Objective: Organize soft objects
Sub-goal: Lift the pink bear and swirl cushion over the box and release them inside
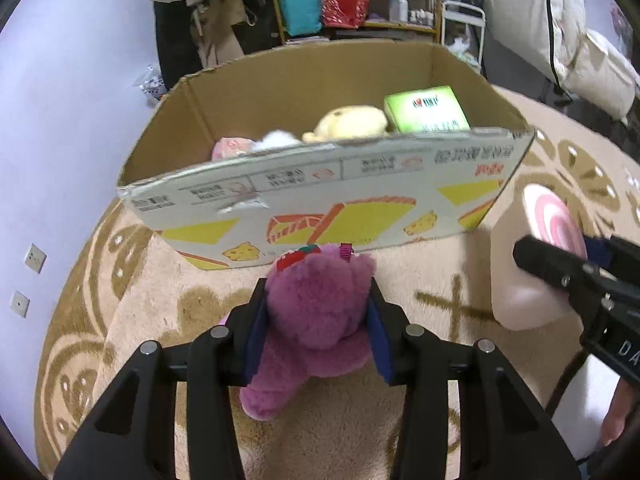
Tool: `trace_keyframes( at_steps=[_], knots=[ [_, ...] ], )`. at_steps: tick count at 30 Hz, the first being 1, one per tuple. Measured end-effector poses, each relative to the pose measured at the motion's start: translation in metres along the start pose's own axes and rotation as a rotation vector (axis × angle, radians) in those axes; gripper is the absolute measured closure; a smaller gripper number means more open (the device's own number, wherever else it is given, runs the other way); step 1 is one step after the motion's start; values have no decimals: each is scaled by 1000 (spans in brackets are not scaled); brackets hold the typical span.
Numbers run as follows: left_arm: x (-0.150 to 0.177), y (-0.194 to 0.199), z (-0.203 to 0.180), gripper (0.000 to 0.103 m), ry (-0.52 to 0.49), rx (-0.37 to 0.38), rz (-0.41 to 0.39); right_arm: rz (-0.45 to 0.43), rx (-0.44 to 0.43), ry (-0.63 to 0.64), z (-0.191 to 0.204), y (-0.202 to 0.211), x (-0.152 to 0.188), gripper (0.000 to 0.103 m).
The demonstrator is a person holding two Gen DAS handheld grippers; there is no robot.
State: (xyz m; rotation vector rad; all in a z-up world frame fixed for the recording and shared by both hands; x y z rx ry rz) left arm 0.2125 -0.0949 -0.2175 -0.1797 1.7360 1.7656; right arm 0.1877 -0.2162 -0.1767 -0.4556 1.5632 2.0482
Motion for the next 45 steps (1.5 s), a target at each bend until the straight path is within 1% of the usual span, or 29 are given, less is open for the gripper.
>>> trace_keyframes(
  at_steps=[8, 12, 17, 20, 24, 27, 29, 32, 34, 37, 40, 45],
  knots=[
    [-9, 18, 19, 60, 84, 34, -51, -31, -4, -4, -1, 11, -2, 64],
    [-12, 26, 26, 60, 109, 35, -76, -56, -10, -7, 1, 19, -7, 64],
    [-14, 36, 31, 60, 130, 47, -94, -81, 2, 8, 4, 26, -10, 64],
    [-17, 49, 37, 60, 148, 47, -124, -109, 0, 22, 9, 35, -15, 64],
    [-28, 76, 49, 60, 172, 17, -186, -149, -5, 43, 18, 47, -24, 64],
    [-40, 95, 56, 60, 193, 19, -238, -179, -4, 60, 25, 56, -33, 64],
    [-51, 109, 63, 60, 191, -9, -287, -205, 4, 76, 30, 60, -42, 64],
    [-68, 123, 72, 60, 187, -45, -335, -226, 26, 115, 39, 59, -54, 64],
    [-78, 128, 79, 60, 185, -72, -352, -235, 37, 128, 42, 58, -62, 64],
    [-93, 130, 87, 60, 188, -91, -370, -241, 30, 125, 46, 55, -75, 64],
    [-106, 131, 91, 60, 168, -117, -384, -252, 49, 149, 48, 51, -88, 64],
    [-128, 126, 92, 60, 135, -132, -398, -272, 56, 152, 49, 44, -118, 64]
  ],
)
Point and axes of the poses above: each gripper's, at about its wrist camera, not at the fingertips, and y roughly against the way its jaws point, z to its left, x to its underside, the point moved 10 cm from there along -y, roughly the way its jaws point, and after that the axes turned 3 degrees about z, right-handed, at the moved point
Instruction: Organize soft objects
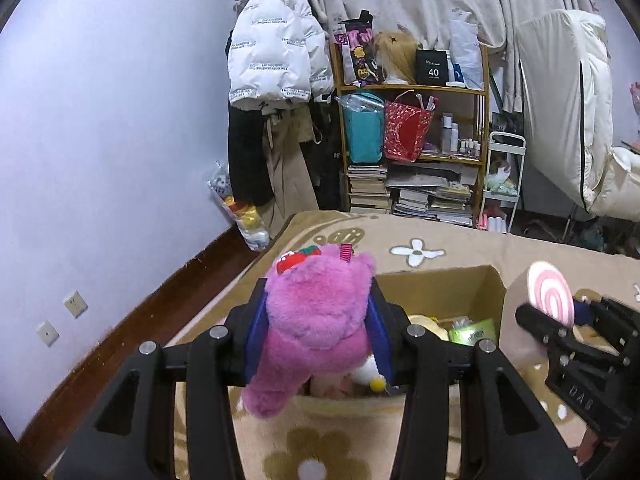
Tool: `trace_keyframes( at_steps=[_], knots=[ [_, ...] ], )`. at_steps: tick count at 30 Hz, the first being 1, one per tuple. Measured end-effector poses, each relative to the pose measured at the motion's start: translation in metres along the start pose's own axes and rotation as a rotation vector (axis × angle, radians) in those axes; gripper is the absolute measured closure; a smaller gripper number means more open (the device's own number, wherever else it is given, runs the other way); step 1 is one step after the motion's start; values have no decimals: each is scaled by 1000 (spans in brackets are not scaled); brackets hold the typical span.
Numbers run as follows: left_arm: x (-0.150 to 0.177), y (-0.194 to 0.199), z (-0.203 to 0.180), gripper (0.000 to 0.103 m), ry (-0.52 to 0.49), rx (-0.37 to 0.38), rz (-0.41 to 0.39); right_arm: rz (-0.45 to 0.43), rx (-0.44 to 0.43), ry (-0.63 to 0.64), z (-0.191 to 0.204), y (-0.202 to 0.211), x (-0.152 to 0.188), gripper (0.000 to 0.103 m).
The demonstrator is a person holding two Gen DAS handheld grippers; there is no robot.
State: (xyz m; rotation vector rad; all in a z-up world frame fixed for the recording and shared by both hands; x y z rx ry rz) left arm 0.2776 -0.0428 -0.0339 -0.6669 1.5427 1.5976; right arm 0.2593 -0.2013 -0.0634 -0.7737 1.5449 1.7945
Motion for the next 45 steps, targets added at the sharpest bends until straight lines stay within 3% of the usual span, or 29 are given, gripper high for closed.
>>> trace_keyframes(
  at_steps=[8, 19, 21, 26, 28, 32, 34, 37, 45],
  knots=[
    [-3, -27, -5, 59, 23, 47, 6, -12, -15, 5, 4, -25, -24, 62],
    [18, -60, -15, 56, 1, 26, 58, 83, -31, -2, 12, -69, -4, 52],
    [18, -63, -14, 53, 8, 21, 61, 110, -46, -21, 11, -72, 0, 52],
    [18, -61, -10, 30, 27, 13, 64, 90, -55, -58, 2, -65, 3, 42],
    [18, -58, -7, 25, 26, -10, 61, 67, -47, -62, 0, -57, 1, 27],
    [19, -53, -1, 12, 47, -21, 60, 69, -46, -76, -5, -47, -1, 22],
    [20, -48, 2, 8, 49, -28, 59, 65, -35, -81, -9, -42, -3, 11],
    [21, -40, 5, 4, 28, -44, 55, 41, -39, -101, -14, -29, -8, 2],
    [17, 5, 16, 0, 57, -61, 29, -4, -5, -104, -17, 9, -14, 0]
  ],
)
Point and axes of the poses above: each gripper's, at about its wrist camera, not at the fingertips, and y roughly against the way its jaws point, z to its left, x to its underside, the point moved 10 cm from there along -y, roughly the way its jaws point, and after that the axes turned 3 degrees about z, right-handed, at the moved point
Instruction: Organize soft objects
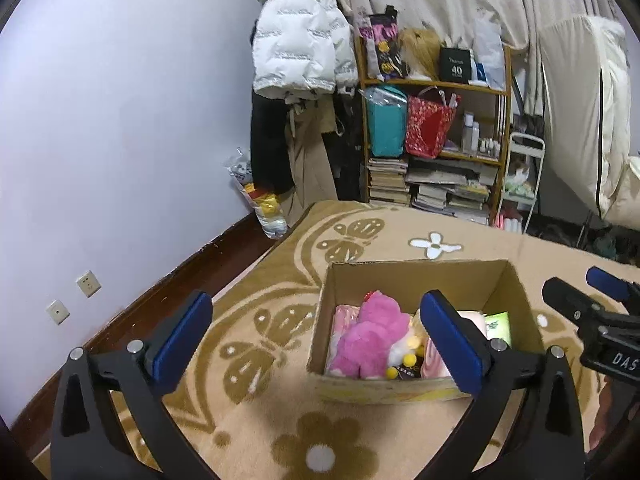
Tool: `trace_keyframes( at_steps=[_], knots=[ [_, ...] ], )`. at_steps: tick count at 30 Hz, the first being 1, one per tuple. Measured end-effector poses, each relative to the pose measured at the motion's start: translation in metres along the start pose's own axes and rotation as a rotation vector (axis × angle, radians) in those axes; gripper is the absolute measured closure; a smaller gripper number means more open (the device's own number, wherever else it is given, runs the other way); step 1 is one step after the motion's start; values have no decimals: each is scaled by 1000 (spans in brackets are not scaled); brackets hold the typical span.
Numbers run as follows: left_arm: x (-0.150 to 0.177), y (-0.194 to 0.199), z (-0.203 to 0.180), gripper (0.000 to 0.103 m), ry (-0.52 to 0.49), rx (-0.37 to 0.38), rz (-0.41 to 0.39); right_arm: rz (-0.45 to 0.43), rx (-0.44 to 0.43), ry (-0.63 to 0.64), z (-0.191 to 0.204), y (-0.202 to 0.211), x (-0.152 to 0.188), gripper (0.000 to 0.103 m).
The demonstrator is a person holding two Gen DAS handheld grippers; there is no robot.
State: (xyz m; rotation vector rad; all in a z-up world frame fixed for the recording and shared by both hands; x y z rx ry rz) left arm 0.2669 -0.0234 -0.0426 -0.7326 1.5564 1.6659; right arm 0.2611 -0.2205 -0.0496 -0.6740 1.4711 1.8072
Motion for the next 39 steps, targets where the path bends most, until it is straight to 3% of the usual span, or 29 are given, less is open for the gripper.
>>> trace_keyframes(
  at_steps=[8, 25, 39],
  knots=[
    [-4, 62, 18, 0, -31, -101, -81, -57, 20, 12, 7, 48, -4, 0],
    [18, 155, 37, 0, 19, -83, -149, -165, 25, 71, 30, 143, -7, 0],
    [30, 167, 36, 0, 9, -89, -186, -150, 41, 75, 22, 149, 37, 0]
  ],
)
Point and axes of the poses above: each gripper's, at about its wrist camera, not at the fingertips, and y roughly against the way its jaws point, z to its left, x to its underside, the point moved 10 cm from there along -y, roughly the way its jaws point, and after that the axes turned 3 degrees about z, right-handed, at the moved point
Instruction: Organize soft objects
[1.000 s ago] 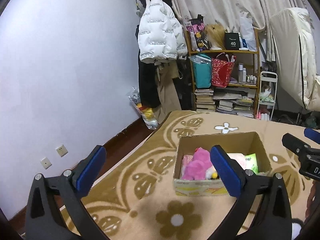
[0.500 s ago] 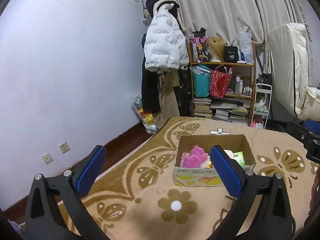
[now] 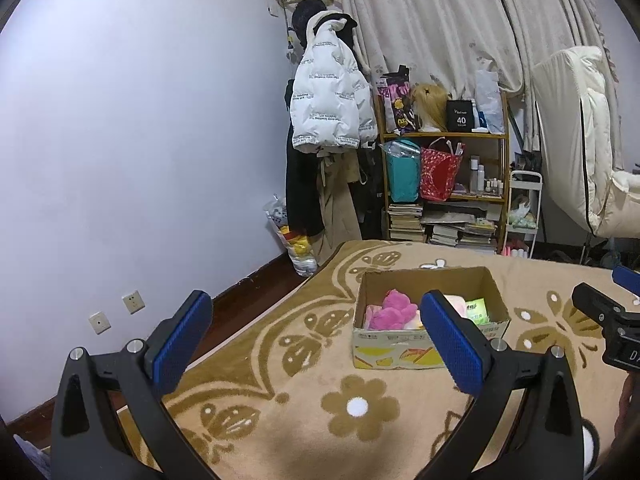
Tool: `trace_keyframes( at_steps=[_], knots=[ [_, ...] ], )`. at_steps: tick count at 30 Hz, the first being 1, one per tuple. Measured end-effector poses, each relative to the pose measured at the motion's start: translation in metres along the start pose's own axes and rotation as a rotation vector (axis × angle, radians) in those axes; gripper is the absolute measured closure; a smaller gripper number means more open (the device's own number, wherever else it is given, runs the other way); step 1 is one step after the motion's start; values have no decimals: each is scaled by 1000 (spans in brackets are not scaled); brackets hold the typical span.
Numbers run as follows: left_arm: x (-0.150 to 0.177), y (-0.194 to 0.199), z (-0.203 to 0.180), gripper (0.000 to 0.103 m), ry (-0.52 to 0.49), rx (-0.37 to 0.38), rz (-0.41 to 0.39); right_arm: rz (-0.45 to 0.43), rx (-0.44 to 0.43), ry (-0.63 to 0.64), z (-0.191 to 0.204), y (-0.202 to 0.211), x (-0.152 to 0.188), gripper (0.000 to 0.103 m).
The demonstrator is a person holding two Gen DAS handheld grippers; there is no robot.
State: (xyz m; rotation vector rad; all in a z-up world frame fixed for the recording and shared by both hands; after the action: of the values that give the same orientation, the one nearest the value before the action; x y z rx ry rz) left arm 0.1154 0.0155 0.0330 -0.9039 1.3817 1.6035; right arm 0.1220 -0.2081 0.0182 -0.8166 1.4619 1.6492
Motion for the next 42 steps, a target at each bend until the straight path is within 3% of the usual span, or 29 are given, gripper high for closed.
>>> trace_keyframes(
  at_steps=[15, 42],
  knots=[
    [34, -18, -6, 0, -32, -11, 64, 12, 24, -5, -12, -14, 36, 0],
    [56, -37, -29, 0, -101, 6, 118, 45, 24, -19, -16, -34, 53, 0]
  ],
)
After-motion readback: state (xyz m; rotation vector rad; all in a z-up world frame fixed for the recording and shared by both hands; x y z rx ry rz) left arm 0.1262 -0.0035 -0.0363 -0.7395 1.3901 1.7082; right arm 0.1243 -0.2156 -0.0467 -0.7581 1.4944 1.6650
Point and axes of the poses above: each gripper's, at about its wrist camera, not at the fingertips, and y roughly against the way its jaws point, z to its left, x to its underside, the point moved 10 cm from there along -y, roughly the way its jaws point, and after that the axes turned 3 degrees about z, right-handed, at the moved point
